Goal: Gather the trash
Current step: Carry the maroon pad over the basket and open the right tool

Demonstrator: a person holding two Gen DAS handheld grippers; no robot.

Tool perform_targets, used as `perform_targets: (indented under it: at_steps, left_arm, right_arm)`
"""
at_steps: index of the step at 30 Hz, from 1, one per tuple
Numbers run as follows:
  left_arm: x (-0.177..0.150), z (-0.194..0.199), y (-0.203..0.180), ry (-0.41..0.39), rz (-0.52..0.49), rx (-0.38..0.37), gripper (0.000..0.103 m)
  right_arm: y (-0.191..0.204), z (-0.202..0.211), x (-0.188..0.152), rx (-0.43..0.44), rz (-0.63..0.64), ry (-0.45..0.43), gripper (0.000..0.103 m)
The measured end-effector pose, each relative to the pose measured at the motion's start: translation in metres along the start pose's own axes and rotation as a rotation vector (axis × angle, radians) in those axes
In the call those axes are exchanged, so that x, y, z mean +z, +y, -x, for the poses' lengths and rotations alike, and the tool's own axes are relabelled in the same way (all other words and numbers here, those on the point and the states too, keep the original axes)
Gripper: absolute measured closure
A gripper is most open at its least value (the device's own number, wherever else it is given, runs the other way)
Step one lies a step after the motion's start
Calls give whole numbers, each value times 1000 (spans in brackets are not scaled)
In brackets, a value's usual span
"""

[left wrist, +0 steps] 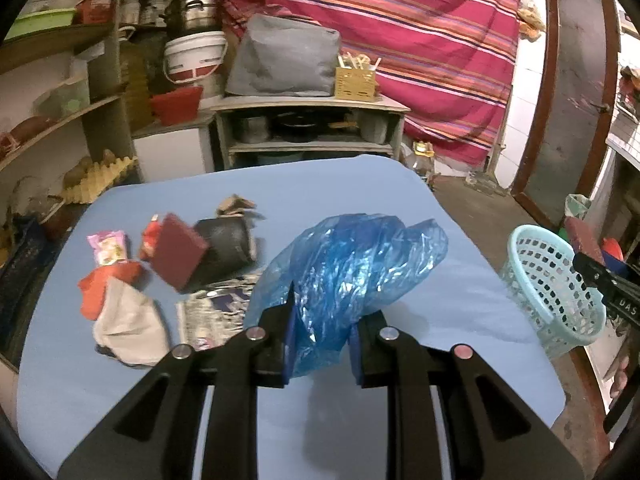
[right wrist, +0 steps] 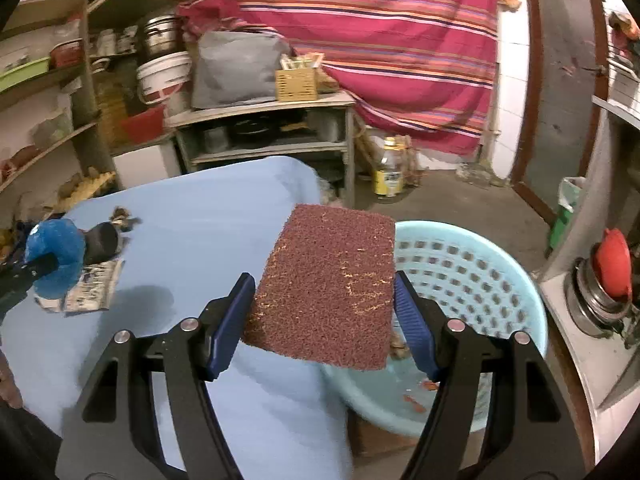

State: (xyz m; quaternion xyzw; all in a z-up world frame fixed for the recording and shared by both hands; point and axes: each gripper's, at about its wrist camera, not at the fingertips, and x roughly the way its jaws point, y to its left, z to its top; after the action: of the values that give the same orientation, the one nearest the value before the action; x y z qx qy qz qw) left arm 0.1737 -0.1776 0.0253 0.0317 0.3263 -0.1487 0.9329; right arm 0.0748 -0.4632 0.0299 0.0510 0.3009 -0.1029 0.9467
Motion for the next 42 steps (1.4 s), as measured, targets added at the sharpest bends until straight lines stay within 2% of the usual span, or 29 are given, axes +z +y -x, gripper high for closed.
perform_targets:
  at_steps: [6,16,31,42]
  left_arm:
    - [2,-10,-28,2,-21,-28,81]
    - [4,-23,-62,12,-36,-50,81]
    - [3,-40,-103,28,-73,-80,81]
    - [11,-64,-135,54,-81,-145,81]
  right_arm:
    - [-21,-2,-2,-30,-8,-4,34]
    - [-51,1,-2,-13,-79,-11,34]
    - [-66,-6,-4,-30,-66,16,34]
    - [-82,-17,-4,-20,-98,28,34]
